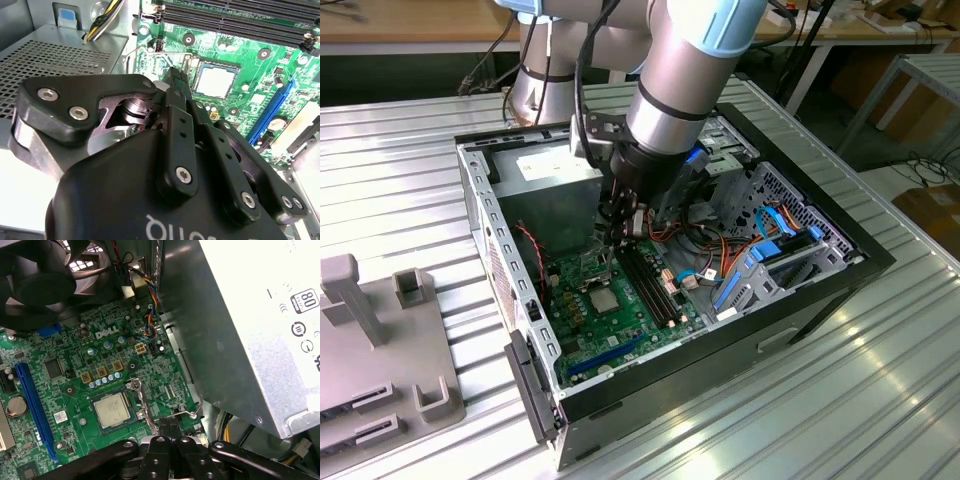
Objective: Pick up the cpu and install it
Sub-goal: 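Close the cpu cover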
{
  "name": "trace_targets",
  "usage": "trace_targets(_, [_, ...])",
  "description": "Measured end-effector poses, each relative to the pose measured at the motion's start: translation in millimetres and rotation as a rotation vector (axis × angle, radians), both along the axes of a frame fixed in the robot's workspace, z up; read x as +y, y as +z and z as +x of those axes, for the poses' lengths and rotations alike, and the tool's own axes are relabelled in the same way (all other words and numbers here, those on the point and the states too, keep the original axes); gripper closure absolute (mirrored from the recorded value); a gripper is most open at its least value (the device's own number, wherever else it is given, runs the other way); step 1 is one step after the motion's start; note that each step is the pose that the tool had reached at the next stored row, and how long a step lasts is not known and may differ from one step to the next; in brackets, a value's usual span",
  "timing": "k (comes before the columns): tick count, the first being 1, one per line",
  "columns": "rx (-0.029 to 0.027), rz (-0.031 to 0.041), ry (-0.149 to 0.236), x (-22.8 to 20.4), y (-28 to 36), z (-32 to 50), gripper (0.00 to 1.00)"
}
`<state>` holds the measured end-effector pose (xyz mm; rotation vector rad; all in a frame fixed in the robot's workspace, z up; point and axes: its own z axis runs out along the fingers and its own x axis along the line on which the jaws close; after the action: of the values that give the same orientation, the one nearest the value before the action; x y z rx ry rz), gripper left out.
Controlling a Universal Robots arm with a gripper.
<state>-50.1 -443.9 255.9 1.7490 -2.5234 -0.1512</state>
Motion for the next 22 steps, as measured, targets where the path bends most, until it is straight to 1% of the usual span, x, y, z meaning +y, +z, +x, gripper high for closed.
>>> trace_targets(2, [0.0000, -0.0002, 0.017, -0.1, 0.1, -0.7, 0.89])
trace_targets(4, [0.0000, 0.0000, 0.073, -0.2, -0.1, -0.8, 0.89])
trace_targets(6, [0.0000, 0.0000, 0.104, -0.1, -0.1, -0.8, 0.89])
trace_targets(7, [0.0001, -0.0003, 0.128, -0.4, -0.1, -1.0, 0.89])
trace_targets(8, [-0.0004, 0.0000, 0.137, -0.7, -0.3, -1.3, 0.89])
trace_targets(12, [-0.0021, 0.0001, 0.149, -5.2, -0.3, -2.3, 0.89])
trace_targets(19, [-0.0021, 0.0001, 0.158, -10.7, -0.3, -3.0, 0.89])
trace_targets(22, [-0.0021, 0.0000, 0.161, -15.5, -0.3, -3.4, 0.89])
